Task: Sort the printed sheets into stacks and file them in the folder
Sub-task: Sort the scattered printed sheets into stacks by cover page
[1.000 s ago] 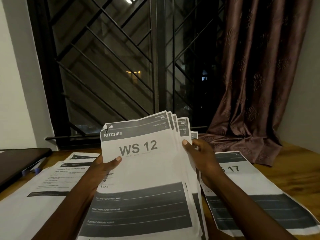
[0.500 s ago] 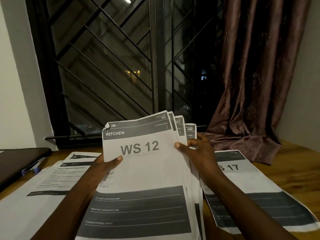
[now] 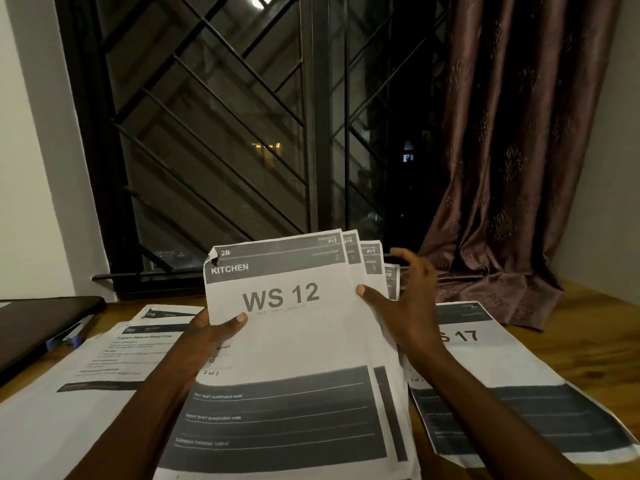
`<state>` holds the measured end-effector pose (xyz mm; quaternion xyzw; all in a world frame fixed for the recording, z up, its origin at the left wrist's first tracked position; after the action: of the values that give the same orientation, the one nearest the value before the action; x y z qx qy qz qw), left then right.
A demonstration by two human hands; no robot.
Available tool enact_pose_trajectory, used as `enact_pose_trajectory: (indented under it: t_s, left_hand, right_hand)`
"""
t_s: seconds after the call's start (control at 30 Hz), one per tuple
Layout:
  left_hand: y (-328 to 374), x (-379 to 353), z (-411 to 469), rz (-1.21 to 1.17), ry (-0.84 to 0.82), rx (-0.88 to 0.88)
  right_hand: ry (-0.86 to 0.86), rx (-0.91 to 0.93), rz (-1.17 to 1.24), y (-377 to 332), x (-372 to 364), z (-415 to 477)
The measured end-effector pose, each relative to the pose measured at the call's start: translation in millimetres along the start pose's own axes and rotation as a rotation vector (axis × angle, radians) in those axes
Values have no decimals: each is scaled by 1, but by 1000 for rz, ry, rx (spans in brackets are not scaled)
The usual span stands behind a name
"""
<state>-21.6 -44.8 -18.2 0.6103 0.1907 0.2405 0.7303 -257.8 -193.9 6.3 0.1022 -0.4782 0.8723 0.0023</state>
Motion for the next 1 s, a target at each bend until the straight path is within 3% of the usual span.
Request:
enact_pose_trajectory:
  t_s: [0.07, 0.2, 0.3, 0.5, 0.6, 0.67, 0.8, 1.0]
  left_hand:
    - [0, -3, 0, 15, 10, -11]
    - [-1, -2, 0, 15, -10, -22]
    - [-3, -2, 2, -49, -1, 22]
    - [0, -6, -5, -345, -197, 105]
    - [3, -7, -9, -358, -234, 153]
    - [3, -8, -10, -363, -243, 170]
    - [1, -8, -11, -383, -233, 170]
    - [-2, -9, -10, -297, -108, 144]
  right_hand:
    - [12, 61, -23, -6, 2, -2]
    - [-120, -51, -5, -7, -2, -1]
    - [-122, -50, -17, -2, -6, -2]
    - [-4, 0, 265, -7, -10, -2]
    - [-64, -126, 407, -11, -11, -3]
    - [-93, -128, 377, -11, -10, 0]
    - [105, 29, 144, -20, 4, 8]
    - [260, 13, 146, -20, 36, 32]
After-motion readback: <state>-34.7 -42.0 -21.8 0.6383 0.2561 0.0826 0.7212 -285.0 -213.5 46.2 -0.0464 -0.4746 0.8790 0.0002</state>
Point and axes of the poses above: each hand's wrist, its own z-axis towards the middle knuckle, its own x-axis out of the back of the hand, y = z × x, the point moved 1 cm from there along z, towards the middle knuckle, and after that the axes turned 2 degrees about -x, right-handed, at the moved point
